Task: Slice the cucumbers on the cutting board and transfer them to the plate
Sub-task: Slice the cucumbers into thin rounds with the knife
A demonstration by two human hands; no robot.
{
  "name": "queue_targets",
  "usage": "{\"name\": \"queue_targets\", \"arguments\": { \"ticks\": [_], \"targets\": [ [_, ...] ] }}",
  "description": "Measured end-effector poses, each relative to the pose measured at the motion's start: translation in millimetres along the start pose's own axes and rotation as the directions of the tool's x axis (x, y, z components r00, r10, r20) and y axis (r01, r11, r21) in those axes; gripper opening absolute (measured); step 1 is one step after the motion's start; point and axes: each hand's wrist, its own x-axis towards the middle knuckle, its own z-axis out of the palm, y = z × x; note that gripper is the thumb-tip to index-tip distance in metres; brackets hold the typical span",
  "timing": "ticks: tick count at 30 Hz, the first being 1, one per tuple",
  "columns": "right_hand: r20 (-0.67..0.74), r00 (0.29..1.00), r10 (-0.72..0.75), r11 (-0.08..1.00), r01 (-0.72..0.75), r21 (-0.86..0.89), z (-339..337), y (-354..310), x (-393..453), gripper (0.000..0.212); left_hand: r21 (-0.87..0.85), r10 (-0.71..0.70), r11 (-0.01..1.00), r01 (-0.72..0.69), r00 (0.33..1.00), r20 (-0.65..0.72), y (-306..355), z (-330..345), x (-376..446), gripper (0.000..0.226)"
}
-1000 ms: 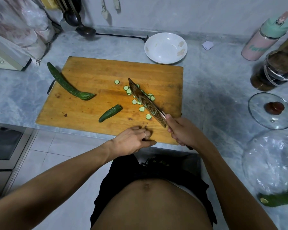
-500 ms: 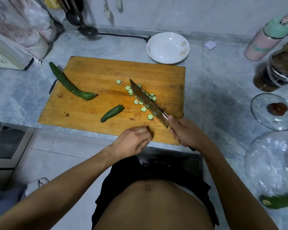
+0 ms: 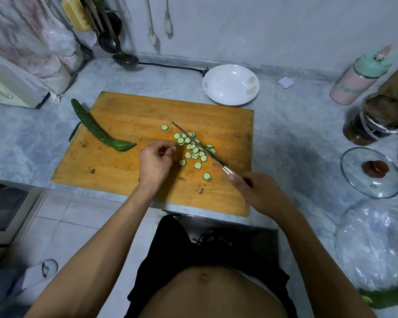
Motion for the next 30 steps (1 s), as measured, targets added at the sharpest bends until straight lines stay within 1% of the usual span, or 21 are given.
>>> {"name": "queue_targets", "arguments": {
  "ticks": [2, 3, 5, 6, 7, 8, 9, 10, 11, 12, 13, 14, 15, 18, 20, 22, 26, 28, 30],
  "targets": [
    [-0.007, 1.0, -0.012, 0.998, 0.011, -0.062, -1, 1, 6, 0.059, -0.048, 0.007, 0.999, -0.009, 0.999, -0.039, 4, -6, 1, 0.015],
    [-0.013, 1.0, -0.015, 0.994, 0.013, -0.108, 0, 2, 10, 0.059, -0.038, 0.041, 0.998, -0.044, 0.996, -0.074, 4, -9, 0, 0.015],
    [-0.029, 0.999, -0.036, 0.974, 0.029, -0.226, 2, 4, 16, 0.056, 0.03, 0.183, 0.983, -0.18, 0.972, -0.147, 6, -14, -1, 0.015],
    [-0.037, 0.998, -0.058, 0.957, 0.044, -0.288, 2, 5, 18, 0.054, 0.061, 0.267, 0.963, -0.261, 0.952, -0.151, 8, -15, 0, 0.018],
    [-0.042, 0.996, -0.08, 0.937, 0.061, -0.344, 3, 6, 20, 0.052, 0.076, 0.346, 0.938, -0.339, 0.932, -0.111, 10, -15, 1, 0.019],
    [-0.042, 0.994, -0.102, 0.919, 0.078, -0.386, 3, 6, 22, 0.05, 0.074, 0.405, 0.912, -0.402, 0.914, -0.02, 14, -15, 3, 0.02],
    [-0.038, 0.992, -0.121, 0.904, 0.094, -0.418, 2, 6, 23, 0.049, 0.058, 0.434, 0.895, -0.442, 0.893, 0.115, 20, -13, 4, 0.02],
    [-0.029, 0.99, -0.139, 0.888, 0.111, -0.447, 2, 6, 25, 0.049, 0.042, 0.436, 0.885, -0.463, 0.858, 0.272, 25, -11, 6, 0.02],
    [-0.015, 0.988, -0.156, 0.87, 0.13, -0.475, 2, 4, 25, 0.049, 0.038, 0.417, 0.88, -0.473, 0.809, 0.415, 29, -6, 7, 0.021],
    [0.002, 0.985, -0.172, 0.855, 0.151, -0.497, 2, 2, 26, 0.049, 0.056, 0.387, 0.874, -0.483, 0.761, 0.521, 33, -1, 9, 0.022],
    [0.02, 0.982, -0.187, 0.844, 0.171, -0.508, 2, 0, 26, 0.049, 0.088, 0.353, 0.865, -0.494, 0.724, 0.593, 34, 4, 11, 0.022],
    [0.036, 0.979, -0.2, 0.838, 0.19, -0.511, 3, -3, 26, 0.047, 0.124, 0.322, 0.854, -0.505, 0.702, 0.635, 35, 9, 14, 0.021],
    [0.051, 0.976, -0.212, 0.834, 0.208, -0.511, 3, -7, 26, 0.046, 0.149, 0.299, 0.85, -0.505, 0.697, 0.652, 35, 13, 19, 0.019],
    [0.082, 0.971, -0.225, 0.837, 0.236, -0.493, 7, -15, 27, 0.045, 0.189, 0.239, 0.864, -0.466, 0.711, 0.662, 33, 18, 38, 0.018],
    [0.093, 0.969, -0.228, 0.844, 0.245, -0.478, 10, -17, 29, 0.045, 0.234, 0.203, 0.855, -0.464, 0.713, 0.671, 30, 20, 50, 0.023],
    [0.101, 0.966, -0.239, 0.84, 0.258, -0.477, 13, -18, 31, 0.047, 0.256, 0.194, 0.852, -0.456, 0.73, 0.655, 26, 17, 56, 0.028],
    [0.107, 0.96, -0.26, 0.825, 0.278, -0.493, 13, -19, 34, 0.048, 0.272, 0.22, 0.873, -0.405, 0.824, 0.522, 22, 6, 49, 0.022],
    [0.105, 0.96, -0.26, 0.826, 0.277, -0.491, 12, -18, 33, 0.047, 0.348, 0.174, 0.868, -0.355, 0.872, 0.458, 21, -1, 45, 0.02],
    [0.104, 0.963, -0.247, 0.83, 0.266, -0.491, 10, -17, 32, 0.046, 0.394, 0.116, 0.868, -0.301, 0.896, 0.429, 17, -5, 44, 0.022]
  ]
}}
